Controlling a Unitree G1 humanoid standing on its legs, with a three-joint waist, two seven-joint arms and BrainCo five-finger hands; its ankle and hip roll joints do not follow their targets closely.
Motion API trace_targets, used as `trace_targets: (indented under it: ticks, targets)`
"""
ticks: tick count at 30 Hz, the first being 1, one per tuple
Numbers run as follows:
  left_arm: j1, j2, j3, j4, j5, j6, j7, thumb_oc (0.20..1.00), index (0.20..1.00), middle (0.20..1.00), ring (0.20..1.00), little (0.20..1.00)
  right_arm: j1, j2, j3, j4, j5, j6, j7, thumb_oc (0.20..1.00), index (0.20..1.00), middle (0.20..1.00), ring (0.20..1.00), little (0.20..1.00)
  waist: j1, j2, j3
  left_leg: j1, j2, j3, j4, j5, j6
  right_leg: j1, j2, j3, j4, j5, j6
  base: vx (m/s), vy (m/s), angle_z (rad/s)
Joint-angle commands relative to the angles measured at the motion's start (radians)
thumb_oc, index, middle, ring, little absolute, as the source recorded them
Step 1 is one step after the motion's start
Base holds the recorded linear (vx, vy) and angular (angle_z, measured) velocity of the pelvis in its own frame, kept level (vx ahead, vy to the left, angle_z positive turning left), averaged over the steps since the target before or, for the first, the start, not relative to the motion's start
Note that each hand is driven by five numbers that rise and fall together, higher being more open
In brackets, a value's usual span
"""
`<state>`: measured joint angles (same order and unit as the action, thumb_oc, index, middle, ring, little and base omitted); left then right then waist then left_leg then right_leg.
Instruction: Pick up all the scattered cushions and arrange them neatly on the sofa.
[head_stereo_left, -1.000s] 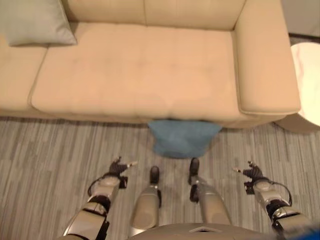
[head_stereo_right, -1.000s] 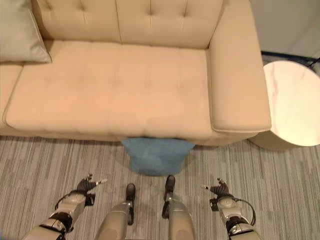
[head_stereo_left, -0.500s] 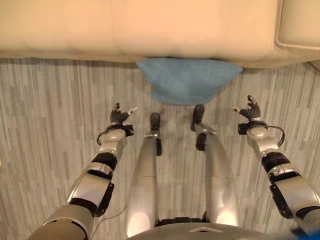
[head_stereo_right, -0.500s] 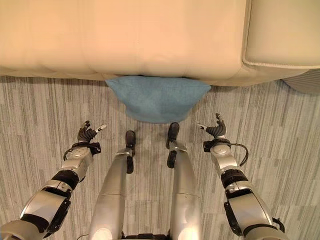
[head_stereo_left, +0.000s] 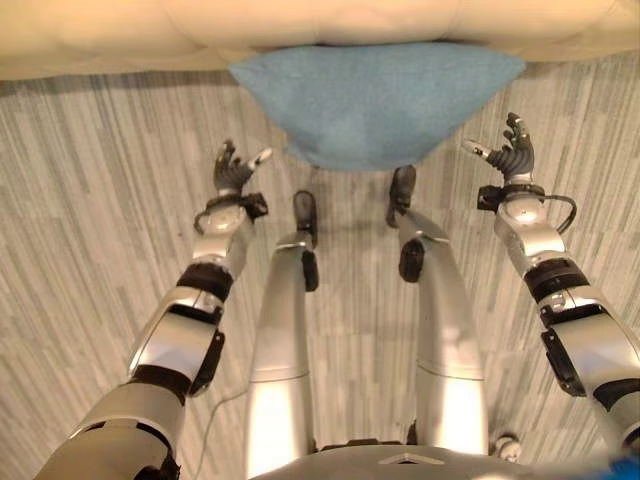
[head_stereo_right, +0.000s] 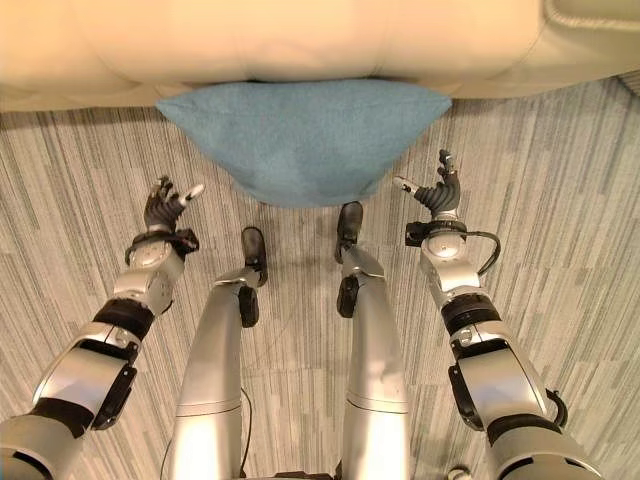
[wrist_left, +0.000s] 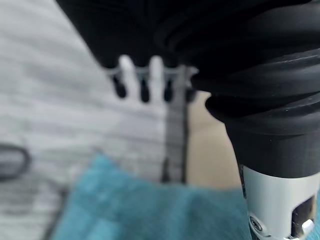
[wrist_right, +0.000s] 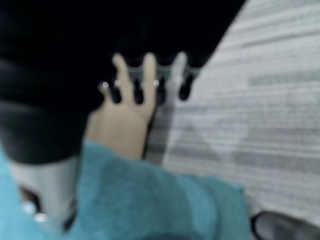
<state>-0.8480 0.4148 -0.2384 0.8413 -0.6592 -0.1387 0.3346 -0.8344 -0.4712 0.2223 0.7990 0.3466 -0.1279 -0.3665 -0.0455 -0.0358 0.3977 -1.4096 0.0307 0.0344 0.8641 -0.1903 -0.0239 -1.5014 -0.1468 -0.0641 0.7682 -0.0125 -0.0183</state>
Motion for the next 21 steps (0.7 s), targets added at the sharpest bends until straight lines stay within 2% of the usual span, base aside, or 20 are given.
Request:
trace_targets:
  ticks: [1, 12, 16, 18, 21]
  targets:
    - [0.090, 0.012, -0.006, 0.019, -0.033, -0.042, 0.035, 1.000, 1.000, 1.000, 1.000, 1.000, 0.065, -0.010, 0.037, -0.029, 0.032, -0.052, -0.012, 1.000, 1.000, 1.000, 1.000, 1.000, -0.018, 0.040, -0.122, 0.000, -0.029, -0.046, -0.105, 0.074, -0.009, 0.041, -0.004, 0.057, 0.063, -0.129, 0.088, 0.00, 0.000, 0.00]
    - [-0.073, 0.011, -0.105, 0.006, -0.001, -0.030, 0.054, 1.000, 1.000, 1.000, 1.000, 1.000, -0.119, -0.007, 0.113, 0.002, 0.058, -0.048, -0.007, 1.000, 1.000, 1.000, 1.000, 1.000, -0.016, 0.036, -0.124, -0.087, -0.041, -0.041, -0.068, 0.064, 0.005, -0.046, -0.005, 0.063, 0.094, -0.126, 0.102, 0.01, 0.004, 0.00]
    - [-0.163, -0.058, -0.176, 0.021, 0.016, -0.021, 0.062, 1.000, 1.000, 1.000, 1.000, 1.000, -0.233, 0.074, 0.188, 0.051, 0.067, -0.037, -0.001, 1.000, 1.000, 1.000, 1.000, 1.000, -0.008, 0.034, -0.107, -0.118, -0.049, -0.043, -0.045, 0.066, 0.009, -0.067, -0.007, 0.059, 0.104, -0.118, 0.103, 0.02, 0.001, 0.04]
    - [-0.206, -0.110, -0.204, 0.021, 0.025, -0.025, 0.078, 1.000, 1.000, 1.000, 1.000, 1.000, -0.271, 0.150, 0.216, 0.059, 0.071, -0.037, -0.006, 1.000, 1.000, 1.000, 1.000, 1.000, -0.001, 0.036, -0.097, -0.125, -0.053, -0.046, -0.037, 0.071, 0.011, -0.068, -0.006, 0.048, 0.105, -0.113, 0.103, 0.00, 0.000, 0.00]
    - [-0.216, -0.129, -0.209, 0.015, 0.027, -0.029, 0.086, 1.000, 1.000, 1.000, 1.000, 1.000, -0.278, 0.192, 0.221, 0.057, 0.077, -0.043, -0.009, 1.000, 1.000, 1.000, 1.000, 1.000, 0.001, 0.037, -0.096, -0.129, -0.056, -0.047, -0.028, 0.073, 0.010, -0.068, -0.003, 0.045, 0.108, -0.113, 0.100, 0.00, 0.000, 0.00]
